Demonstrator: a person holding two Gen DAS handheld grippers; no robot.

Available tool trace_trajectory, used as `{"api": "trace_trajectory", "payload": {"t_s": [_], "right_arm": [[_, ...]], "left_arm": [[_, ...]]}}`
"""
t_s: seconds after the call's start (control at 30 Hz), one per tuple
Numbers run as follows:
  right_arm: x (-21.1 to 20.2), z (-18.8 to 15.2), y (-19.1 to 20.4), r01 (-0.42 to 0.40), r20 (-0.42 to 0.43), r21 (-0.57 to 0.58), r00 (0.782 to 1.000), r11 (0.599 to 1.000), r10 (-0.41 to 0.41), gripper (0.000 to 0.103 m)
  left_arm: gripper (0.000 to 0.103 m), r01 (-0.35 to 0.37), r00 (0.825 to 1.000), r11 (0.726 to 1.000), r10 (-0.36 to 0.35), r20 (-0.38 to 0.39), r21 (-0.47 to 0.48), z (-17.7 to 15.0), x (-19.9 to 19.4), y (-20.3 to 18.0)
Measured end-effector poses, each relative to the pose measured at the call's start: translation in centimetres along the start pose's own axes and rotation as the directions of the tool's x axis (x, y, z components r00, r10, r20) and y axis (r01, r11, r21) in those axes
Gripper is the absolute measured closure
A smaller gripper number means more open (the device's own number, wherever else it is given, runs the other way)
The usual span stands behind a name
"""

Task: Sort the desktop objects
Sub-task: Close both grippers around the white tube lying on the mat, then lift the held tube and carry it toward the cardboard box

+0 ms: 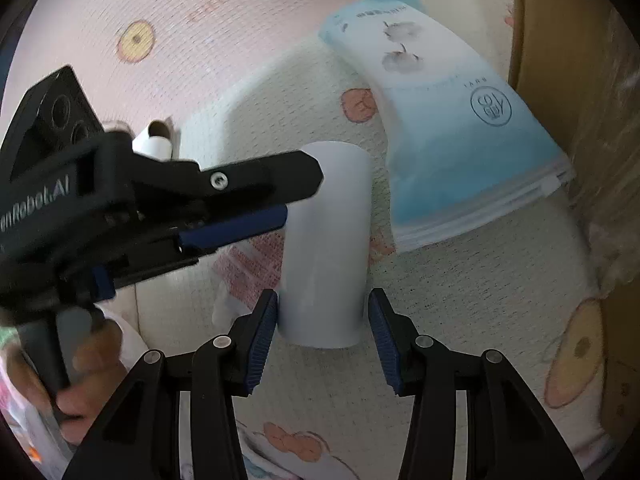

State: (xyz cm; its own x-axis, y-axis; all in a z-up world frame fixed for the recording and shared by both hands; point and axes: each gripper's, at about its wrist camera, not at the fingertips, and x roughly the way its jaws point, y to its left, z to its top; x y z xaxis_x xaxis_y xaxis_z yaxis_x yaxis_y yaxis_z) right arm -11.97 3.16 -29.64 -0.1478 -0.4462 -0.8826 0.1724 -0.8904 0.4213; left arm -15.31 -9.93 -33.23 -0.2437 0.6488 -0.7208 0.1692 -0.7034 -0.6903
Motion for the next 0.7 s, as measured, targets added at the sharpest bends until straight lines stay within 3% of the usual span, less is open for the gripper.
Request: {"api": "trace_trajectory", "payload": {"t_s": [0.27, 0.53, 0.7], "right_arm": [[0.7, 0.3, -1.4, -0.045, 0.011, 0.076, 0.999, 0.996, 0.044, 0.059], [0.6, -1.0, 0.9, -0.018, 0.039, -0.018, 0.999, 1.0, 0.019, 0.06], [-0.3, -1.7, 1.8, -0.048, 0.055, -0.048, 0.997, 0.998, 0.05, 0.06]], "left_arm": [[0.057, -0.009, 1.0, 1.0, 0.009, -0.017, 0.002, 0.0, 1.3, -0.1], [0.057, 0.047, 0.999, 0.999, -0.047, 0.014, -0.006, -0.7, -0.2, 0.1], [0.057, 0.063, 0.997, 0.998, -0.064, 0.04, 0.012, -1.4, -1.6, -0.2]]}}
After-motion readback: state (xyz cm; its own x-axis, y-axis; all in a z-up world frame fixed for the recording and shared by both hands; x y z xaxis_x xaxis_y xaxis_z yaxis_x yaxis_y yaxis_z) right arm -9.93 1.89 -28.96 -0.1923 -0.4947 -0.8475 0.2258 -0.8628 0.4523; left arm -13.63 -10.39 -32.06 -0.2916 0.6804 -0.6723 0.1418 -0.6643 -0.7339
